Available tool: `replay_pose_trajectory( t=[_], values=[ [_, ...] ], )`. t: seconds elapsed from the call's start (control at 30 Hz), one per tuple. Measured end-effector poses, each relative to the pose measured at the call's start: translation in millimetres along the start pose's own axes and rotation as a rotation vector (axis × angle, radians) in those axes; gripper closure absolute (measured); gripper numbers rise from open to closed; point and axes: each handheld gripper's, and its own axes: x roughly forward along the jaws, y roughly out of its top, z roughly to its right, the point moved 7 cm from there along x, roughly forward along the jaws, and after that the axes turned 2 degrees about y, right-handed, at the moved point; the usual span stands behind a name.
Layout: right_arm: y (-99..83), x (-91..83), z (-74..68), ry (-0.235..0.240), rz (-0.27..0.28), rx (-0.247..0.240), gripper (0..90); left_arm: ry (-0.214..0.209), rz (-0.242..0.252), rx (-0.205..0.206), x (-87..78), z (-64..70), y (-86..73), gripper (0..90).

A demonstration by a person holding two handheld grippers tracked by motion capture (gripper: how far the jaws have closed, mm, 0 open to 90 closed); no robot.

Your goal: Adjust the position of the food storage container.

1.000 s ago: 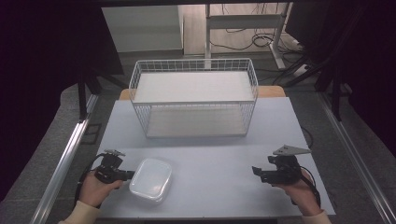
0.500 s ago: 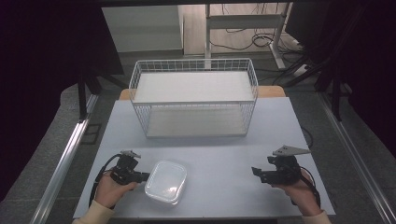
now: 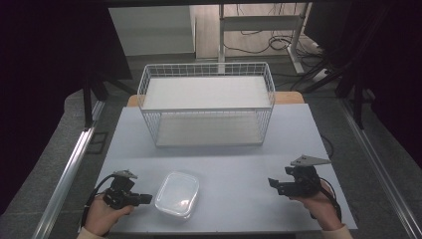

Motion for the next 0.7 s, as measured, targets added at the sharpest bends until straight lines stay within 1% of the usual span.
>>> replay_pose_trajectory(
  t=[0.13,0.17,0.2,0.27,0.4,0.53,0.7],
  values=[
    [-0.5,1.0,-0.3,0.0,-0.003,-0.003,21.8,-0.03,-0.011,0.022,4.9,10.1,-0.2,89.9],
    [-0.5,1.0,-0.3,0.0,-0.003,-0.004,21.8,-0.019,-0.017,0.028,6.4,11.2,0.5,89.9],
    [-0.5,0.8,-0.2,-0.001,-0.002,-0.004,21.8,-0.018,-0.018,0.031,8.1,12.4,1.4,89.9],
    [-0.5,0.3,-0.1,-0.001,-0.002,-0.001,21.8,-0.024,-0.021,0.035,11.0,15.3,3.3,89.9],
    [-0.7,0.0,1.2,-0.003,0.0,-0.003,21.8,-0.035,-0.033,0.054,17.9,23.3,6.5,89.9],
    [-0.7,0.1,0.5,-0.001,0.0,-0.003,21.8,-0.051,-0.029,0.067,25.3,33.6,11.2,90.0],
    [-1.0,0.5,0.1,-0.001,-0.003,-0.003,21.8,-0.07,-0.043,0.094,37.9,46.5,17.6,90.0]
  ],
)
